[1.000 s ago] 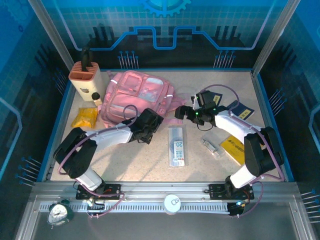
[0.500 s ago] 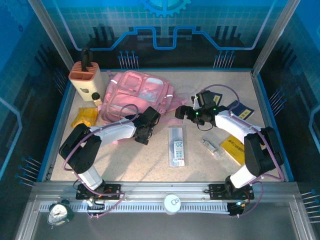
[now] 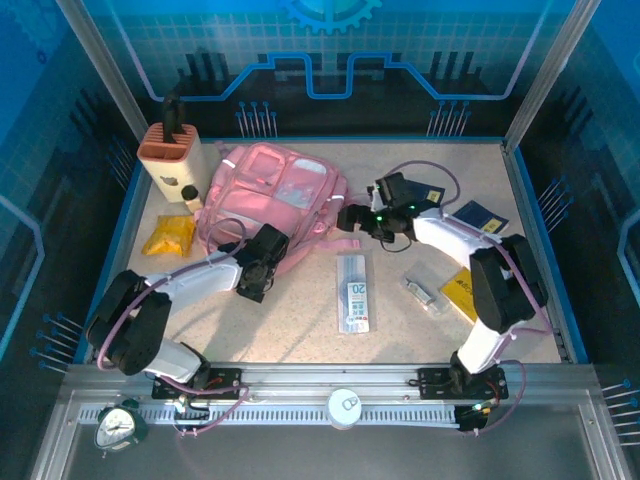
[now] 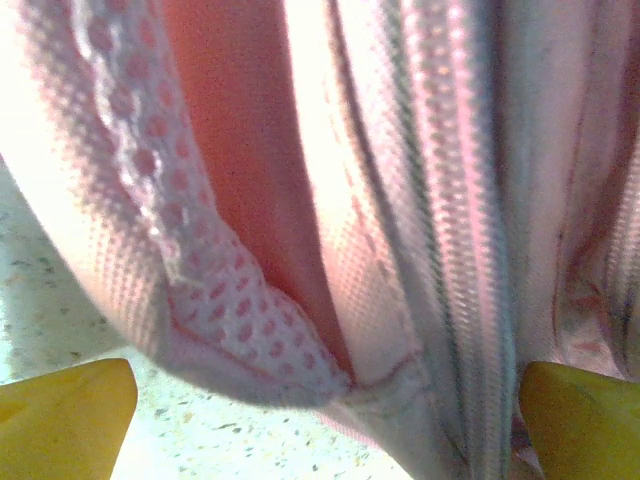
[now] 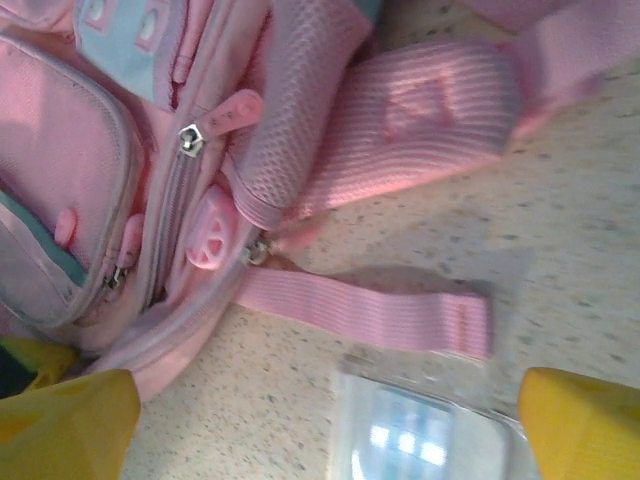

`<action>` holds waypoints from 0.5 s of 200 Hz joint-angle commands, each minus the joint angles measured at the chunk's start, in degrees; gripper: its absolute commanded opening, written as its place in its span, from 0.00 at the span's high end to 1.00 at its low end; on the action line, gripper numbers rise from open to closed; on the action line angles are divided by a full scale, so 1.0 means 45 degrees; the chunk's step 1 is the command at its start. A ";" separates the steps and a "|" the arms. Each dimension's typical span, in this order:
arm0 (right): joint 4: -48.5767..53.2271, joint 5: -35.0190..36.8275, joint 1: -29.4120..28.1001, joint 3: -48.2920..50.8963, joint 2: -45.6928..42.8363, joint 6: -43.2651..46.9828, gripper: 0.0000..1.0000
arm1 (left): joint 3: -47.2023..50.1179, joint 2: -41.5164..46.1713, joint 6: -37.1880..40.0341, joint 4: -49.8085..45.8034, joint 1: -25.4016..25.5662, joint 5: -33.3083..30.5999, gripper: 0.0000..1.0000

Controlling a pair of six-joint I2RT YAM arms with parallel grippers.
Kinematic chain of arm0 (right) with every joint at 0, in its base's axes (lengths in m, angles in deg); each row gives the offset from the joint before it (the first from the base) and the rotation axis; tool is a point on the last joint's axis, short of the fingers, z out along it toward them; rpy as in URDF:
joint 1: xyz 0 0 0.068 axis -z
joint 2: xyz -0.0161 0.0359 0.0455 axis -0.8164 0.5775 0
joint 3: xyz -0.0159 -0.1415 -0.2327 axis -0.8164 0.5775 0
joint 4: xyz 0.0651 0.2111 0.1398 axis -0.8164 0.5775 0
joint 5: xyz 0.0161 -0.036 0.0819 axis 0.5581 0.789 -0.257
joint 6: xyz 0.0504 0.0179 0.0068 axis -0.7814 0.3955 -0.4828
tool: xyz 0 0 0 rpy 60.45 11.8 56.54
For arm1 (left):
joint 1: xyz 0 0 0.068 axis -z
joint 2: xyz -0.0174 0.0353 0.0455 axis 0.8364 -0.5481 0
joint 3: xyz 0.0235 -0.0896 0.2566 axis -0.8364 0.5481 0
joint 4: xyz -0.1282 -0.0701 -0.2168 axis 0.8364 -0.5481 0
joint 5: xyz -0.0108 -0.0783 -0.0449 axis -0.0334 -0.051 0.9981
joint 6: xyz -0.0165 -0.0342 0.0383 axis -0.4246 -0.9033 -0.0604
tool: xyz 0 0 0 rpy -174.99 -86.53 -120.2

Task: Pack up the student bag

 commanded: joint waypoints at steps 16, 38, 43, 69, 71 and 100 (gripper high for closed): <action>-0.0372 -0.0193 -0.0339 -0.1283 0.1441 -0.0970 0.12 | -0.0214 0.0759 0.2122 -0.0536 0.0019 -0.0130 0.02; -0.0746 -0.0154 -0.0335 -0.1979 0.2395 -0.1146 0.19 | -0.0427 0.0779 0.2682 -0.0488 0.0019 0.0008 0.01; -0.0864 -0.0133 -0.0334 -0.2103 0.2593 -0.1180 0.20 | -0.0457 0.0806 0.2818 -0.0425 0.0015 0.0056 0.01; -0.1246 -0.0025 -0.0335 -0.2762 0.3487 -0.1341 0.29 | -0.0533 0.0910 0.3265 -0.0123 0.0073 0.0204 0.01; -0.1257 -0.0024 -0.0334 -0.2796 0.3525 -0.1351 0.30 | -0.0540 0.0914 0.3287 -0.0107 0.0077 0.0197 0.01; -0.1675 -0.0126 -0.0258 -0.3478 0.4472 -0.1313 0.41 | -0.0601 0.1101 0.4152 0.0317 0.0247 0.0350 0.01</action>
